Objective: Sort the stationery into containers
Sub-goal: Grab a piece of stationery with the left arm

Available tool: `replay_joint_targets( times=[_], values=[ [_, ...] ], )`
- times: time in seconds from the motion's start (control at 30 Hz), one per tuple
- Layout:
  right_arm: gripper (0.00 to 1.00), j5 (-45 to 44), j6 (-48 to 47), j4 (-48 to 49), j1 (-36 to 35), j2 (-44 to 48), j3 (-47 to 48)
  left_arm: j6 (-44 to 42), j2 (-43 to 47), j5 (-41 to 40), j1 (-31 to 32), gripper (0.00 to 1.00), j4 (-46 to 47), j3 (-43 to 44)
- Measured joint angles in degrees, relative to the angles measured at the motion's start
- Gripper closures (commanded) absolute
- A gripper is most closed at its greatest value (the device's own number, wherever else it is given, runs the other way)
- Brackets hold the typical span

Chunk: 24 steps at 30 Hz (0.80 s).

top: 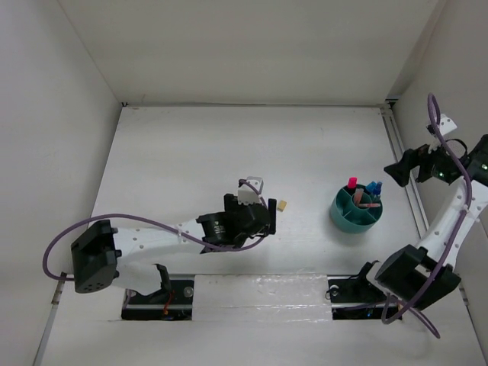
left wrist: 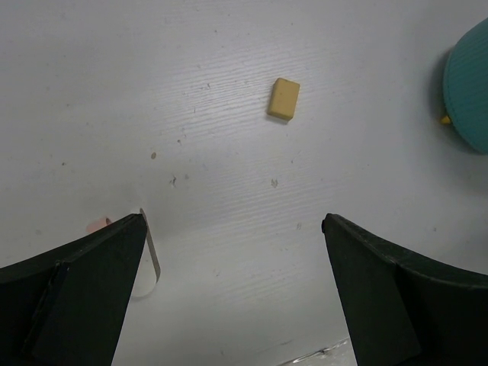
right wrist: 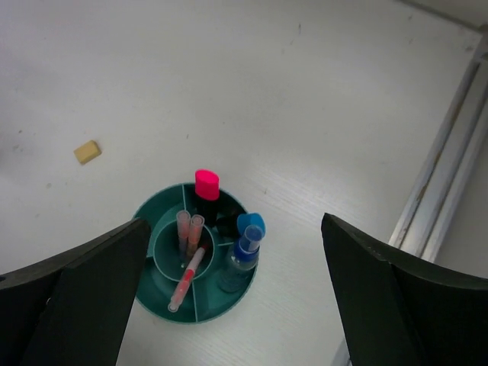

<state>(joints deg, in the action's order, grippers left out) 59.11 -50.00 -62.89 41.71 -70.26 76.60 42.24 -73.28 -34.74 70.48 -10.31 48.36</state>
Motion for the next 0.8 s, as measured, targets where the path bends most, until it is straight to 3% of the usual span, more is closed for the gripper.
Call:
replay_joint_targets(
  times=[0.1,0.23,0.43,0.8],
  values=[
    [0.0,1.0,1.0,-1.6,-0.2,1.4,6.1,-1.0,-3.3,1.3,-0.5,0.0,0.7,0.3],
    [0.0,0.7,8.7,0.6,-3.8,3.3,12.6,-3.8,-9.6,2.4,-0.9,0.08,0.2,4.0],
    [0.0,-5.2,19.5,5.3,-21.3,1.3,20.0,-8.1,-23.1,2.7,-1.2,0.11,-1.6,17.6],
    [0.0,-5.7,22.6,13.5,-22.8,4.2,2.7,-13.1,-35.0,8.4,-8.0,0.18,-2.2,24.7]
  ],
)
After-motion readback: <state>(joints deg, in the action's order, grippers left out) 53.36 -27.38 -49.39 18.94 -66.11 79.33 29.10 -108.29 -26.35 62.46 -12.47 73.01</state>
